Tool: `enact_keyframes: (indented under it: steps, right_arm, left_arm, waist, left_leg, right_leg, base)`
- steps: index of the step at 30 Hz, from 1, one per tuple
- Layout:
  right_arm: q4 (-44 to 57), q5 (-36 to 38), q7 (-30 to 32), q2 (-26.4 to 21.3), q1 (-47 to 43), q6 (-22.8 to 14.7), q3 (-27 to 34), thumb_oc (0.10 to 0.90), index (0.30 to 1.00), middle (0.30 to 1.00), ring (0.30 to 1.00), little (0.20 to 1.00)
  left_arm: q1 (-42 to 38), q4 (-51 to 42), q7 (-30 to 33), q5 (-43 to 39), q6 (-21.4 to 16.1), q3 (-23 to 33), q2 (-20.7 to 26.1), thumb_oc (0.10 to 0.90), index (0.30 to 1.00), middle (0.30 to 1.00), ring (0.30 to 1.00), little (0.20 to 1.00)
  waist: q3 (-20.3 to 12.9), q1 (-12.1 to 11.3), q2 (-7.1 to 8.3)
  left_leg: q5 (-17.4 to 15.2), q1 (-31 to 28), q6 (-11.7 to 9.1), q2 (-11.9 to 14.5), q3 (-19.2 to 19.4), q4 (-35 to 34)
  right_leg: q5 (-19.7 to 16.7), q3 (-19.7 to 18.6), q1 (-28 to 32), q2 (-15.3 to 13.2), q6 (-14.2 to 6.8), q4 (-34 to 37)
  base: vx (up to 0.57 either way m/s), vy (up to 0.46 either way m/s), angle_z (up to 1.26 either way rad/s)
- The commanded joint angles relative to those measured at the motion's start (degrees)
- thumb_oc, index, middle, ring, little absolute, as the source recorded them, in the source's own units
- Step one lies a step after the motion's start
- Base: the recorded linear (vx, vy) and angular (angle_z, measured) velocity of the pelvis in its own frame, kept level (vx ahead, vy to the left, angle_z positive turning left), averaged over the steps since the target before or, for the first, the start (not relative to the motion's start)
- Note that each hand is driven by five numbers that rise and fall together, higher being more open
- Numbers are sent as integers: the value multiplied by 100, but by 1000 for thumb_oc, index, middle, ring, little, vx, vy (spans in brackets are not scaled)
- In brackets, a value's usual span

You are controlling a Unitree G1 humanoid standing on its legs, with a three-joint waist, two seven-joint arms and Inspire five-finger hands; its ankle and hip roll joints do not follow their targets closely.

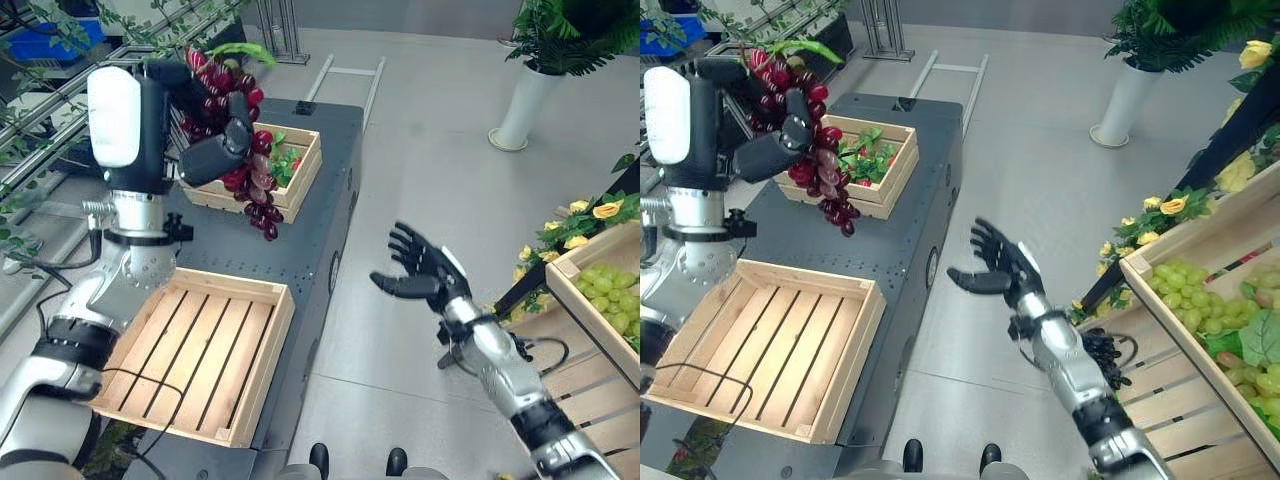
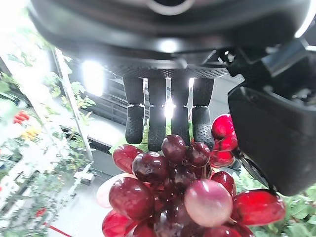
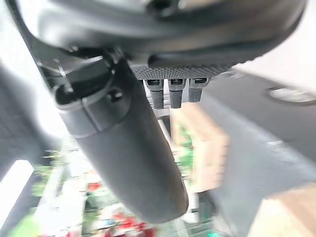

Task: Pick up the fruits from the basket on one side to the basket on the other side

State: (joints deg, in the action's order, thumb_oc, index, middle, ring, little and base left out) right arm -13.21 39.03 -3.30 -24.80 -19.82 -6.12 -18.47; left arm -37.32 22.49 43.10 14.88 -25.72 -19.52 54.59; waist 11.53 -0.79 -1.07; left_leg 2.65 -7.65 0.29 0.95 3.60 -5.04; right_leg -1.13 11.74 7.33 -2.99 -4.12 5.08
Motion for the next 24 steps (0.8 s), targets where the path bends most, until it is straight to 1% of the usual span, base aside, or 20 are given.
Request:
enact_keyframes:
  steps: [1,2,3,6,8,10,11,15,18,20,24]
  right_arm:
    - [285,729,-114,-89,-823,62,126,800,900,900,900,900]
    - [245,841,-181,-79,-987,176,127,800,900,900,900,900]
    - [242,842,-182,-79,-991,176,130,800,900,900,900,900]
    - [154,1288,-302,-136,-1455,602,64,800,900,900,900,900]
    - [100,1309,-322,-176,-1563,682,39,800,900,900,900,900]
    - [8,1466,-302,-214,-1790,871,-45,800,900,900,900,900]
    - [5,1468,-303,-214,-1795,871,-43,800,900,900,900,900]
    - [-164,1817,-355,-197,-2186,1083,-179,800,900,900,900,900]
    - [-272,1933,-366,-206,-2427,1136,-264,800,900,900,900,900]
    - [-433,2098,-451,-227,-2657,1226,-299,800,900,900,900,900]
    - [-537,2237,-507,-219,-2848,1347,-380,800,900,900,900,900]
  left_arm:
    - [-1335,522,144,-627,-350,53,-137,400,300,300,300,300]
    - [-1459,603,85,-678,-372,-27,-184,400,300,300,300,300]
    - [-1469,608,85,-680,-374,-33,-183,400,300,300,300,300]
    - [-1787,811,-43,-748,-358,-277,-364,400,300,300,300,300]
    - [-1881,904,-77,-772,-402,-373,-431,400,300,300,300,300]
    - [-2014,952,-86,-768,-386,-528,-548,400,300,300,300,300]
    - [-2021,956,-85,-769,-387,-532,-548,400,300,300,300,300]
    - [-2259,1006,-150,-718,-374,-796,-704,400,300,300,300,300]
    - [-2402,1044,-186,-763,-354,-950,-777,400,300,300,300,300]
    - [-2512,1150,-219,-784,-430,-1054,-830,400,300,300,300,300]
    - [-2592,1168,-202,-733,-444,-1144,-906,400,300,300,300,300]
  waist:
    - [-732,72,-63]
    - [-758,75,-53]
    - [-755,73,-51]
    - [-816,97,-9]
    - [-830,111,14]
    - [-845,127,40]
    - [-842,125,41]
    - [-883,146,85]
    - [-905,152,100]
    - [-937,151,116]
    - [-979,154,137]
  left_leg:
    - [-526,45,-67,-401,-25,4]
    - [-530,44,-73,-395,-18,4]
    - [-530,44,-74,-395,-18,4]
    - [-532,26,-89,-379,23,4]
    - [-536,14,-92,-371,53,8]
    - [-541,1,-96,-360,83,14]
    - [-542,0,-96,-360,83,14]
    - [-556,-34,-97,-351,101,12]
    - [-561,-45,-100,-342,120,7]
    - [-566,-50,-98,-340,121,4]
    - [-564,-51,-95,-327,155,4]
  right_leg:
    - [227,-130,7,168,170,-8]
    - [231,-127,7,172,173,-8]
    - [231,-127,7,172,174,-8]
    - [236,-141,16,177,180,-8]
    - [238,-148,27,181,187,-8]
    - [240,-154,37,189,195,-8]
    - [240,-154,38,189,195,-8]
    - [243,-201,59,211,208,-8]
    - [245,-211,65,220,212,-8]
    - [249,-226,68,232,216,-8]
    - [245,-244,62,238,217,-8]
  base:
    - [5,-44,-4]
    - [5,-40,-2]
    - [21,-39,-2]
    - [40,-44,0]
    - [42,-41,-2]
    - [19,-19,-1]
    - [0,0,0]
    - [46,-29,-4]
    - [37,-20,-8]
    - [31,-16,-6]
    - [19,-7,-2]
